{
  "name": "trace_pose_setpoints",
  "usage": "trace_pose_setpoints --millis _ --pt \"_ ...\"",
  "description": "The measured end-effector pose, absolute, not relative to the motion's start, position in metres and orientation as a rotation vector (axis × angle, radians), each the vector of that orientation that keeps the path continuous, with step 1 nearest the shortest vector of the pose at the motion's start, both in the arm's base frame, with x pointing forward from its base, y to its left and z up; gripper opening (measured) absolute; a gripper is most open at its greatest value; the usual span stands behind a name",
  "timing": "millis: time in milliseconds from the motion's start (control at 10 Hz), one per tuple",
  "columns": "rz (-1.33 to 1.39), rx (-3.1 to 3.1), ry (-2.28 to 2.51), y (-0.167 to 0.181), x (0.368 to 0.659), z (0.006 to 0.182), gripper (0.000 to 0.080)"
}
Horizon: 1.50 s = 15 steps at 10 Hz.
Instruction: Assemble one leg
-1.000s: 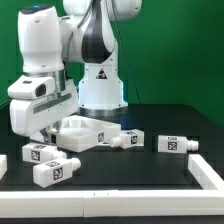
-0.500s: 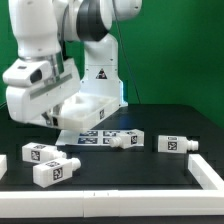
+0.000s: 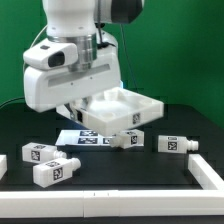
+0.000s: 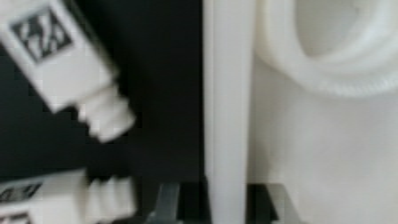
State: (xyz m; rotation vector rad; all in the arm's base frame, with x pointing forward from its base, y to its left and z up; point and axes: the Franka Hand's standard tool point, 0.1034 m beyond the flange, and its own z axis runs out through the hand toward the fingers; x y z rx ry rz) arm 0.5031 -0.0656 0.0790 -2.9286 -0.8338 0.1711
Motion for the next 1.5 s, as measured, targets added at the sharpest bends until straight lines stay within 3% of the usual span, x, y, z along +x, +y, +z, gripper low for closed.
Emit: trace_pose_setpoints --millis 200,900,1300,1500 --pt "0.125 -2.998 -0.640 -0.068 0.546 0.075 0.0047" --pt "0.126 -3.018 -0.558 -0.069 0.546 0.070 0.0047" --pt "0.042 -3.057 -0.017 -0.032 0.579 0.035 0.0047" --pt "0.078 -3.058 0.030 -0.022 0.577 0.013 0.0047"
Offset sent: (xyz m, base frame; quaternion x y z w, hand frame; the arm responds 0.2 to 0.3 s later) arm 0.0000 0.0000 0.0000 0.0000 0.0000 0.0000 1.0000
